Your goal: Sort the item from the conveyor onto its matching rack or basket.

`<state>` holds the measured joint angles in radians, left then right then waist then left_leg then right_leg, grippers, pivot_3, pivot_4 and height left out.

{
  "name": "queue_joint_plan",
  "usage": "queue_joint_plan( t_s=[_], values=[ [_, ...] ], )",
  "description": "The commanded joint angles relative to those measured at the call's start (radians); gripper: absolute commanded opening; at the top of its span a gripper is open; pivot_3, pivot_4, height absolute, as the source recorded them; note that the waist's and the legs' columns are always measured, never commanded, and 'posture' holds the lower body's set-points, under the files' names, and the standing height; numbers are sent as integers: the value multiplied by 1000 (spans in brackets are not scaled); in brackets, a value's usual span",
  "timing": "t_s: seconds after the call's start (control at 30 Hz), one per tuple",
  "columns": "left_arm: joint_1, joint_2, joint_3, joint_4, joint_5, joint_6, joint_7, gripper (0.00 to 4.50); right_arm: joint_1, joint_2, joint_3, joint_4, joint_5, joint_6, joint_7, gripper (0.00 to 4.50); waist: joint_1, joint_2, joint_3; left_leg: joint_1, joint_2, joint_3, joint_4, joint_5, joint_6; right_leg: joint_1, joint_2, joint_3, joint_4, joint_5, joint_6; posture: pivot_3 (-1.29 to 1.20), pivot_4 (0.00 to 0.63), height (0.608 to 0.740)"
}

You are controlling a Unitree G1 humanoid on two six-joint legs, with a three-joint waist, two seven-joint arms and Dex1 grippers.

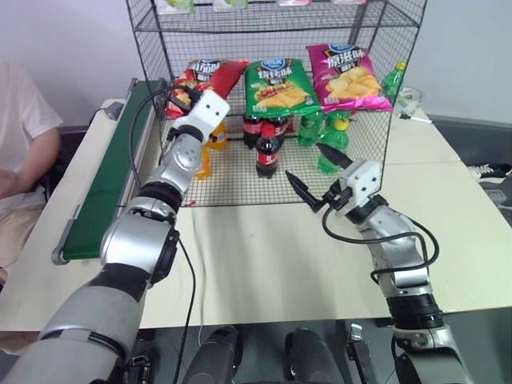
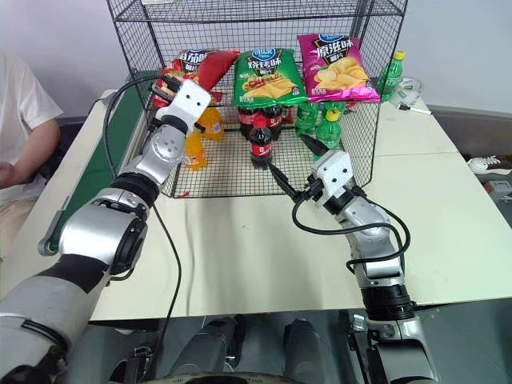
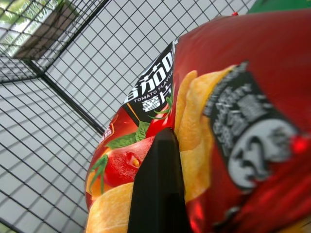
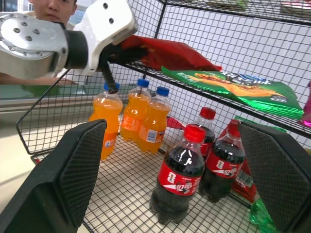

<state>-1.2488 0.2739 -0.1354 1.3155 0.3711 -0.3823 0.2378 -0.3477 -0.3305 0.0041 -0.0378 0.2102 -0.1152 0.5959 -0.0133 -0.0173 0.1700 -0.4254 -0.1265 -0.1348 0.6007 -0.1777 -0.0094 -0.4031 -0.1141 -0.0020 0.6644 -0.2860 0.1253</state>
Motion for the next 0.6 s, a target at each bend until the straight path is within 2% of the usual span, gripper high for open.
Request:
queue_joint_plan(
  t_s=[0.03, 0.13, 0.37, 0.47, 0.6],
  values=[
    [-27, 13, 1, -13, 2, -13, 8, 1907, -1, 2, -6, -51, 12, -6, -5, 4500, 0, 0, 0, 0, 0, 0, 0, 0, 0, 0, 0, 0, 0, 0, 0, 0, 150, 740],
    [-21, 30, -15, -25, 20, -23, 45, 3315, 0, 0, -8, -49, 16, -5, 0, 4500, 0, 0, 0, 0, 0, 0, 0, 0, 0, 0, 0, 0, 0, 0, 0, 0, 150, 740],
    [59, 73, -2, -145, -9, -112, -9, 3315, 1, 2, -7, -51, 21, -1, 1, 4500, -2, 0, 0, 0, 0, 0, 0, 0, 0, 0, 0, 0, 0, 0, 0, 0, 150, 740],
    [183, 127, 4, -353, -6, -120, -32, 3315, 4, 2, -9, -46, 22, -5, 2, 4500, -7, 0, 0, 0, 0, 0, 0, 0, 0, -1, 0, 0, 0, 0, 0, 0, 150, 740],
    [381, 179, 27, -706, -1, -20, -93, 3315, 2, 0, -10, -35, 25, -10, 9, 4500, -8, 0, 0, 0, 1, 1, -2, 0, 0, -3, 1, 2, 0, 0, 0, 0, 150, 740]
  ],
)
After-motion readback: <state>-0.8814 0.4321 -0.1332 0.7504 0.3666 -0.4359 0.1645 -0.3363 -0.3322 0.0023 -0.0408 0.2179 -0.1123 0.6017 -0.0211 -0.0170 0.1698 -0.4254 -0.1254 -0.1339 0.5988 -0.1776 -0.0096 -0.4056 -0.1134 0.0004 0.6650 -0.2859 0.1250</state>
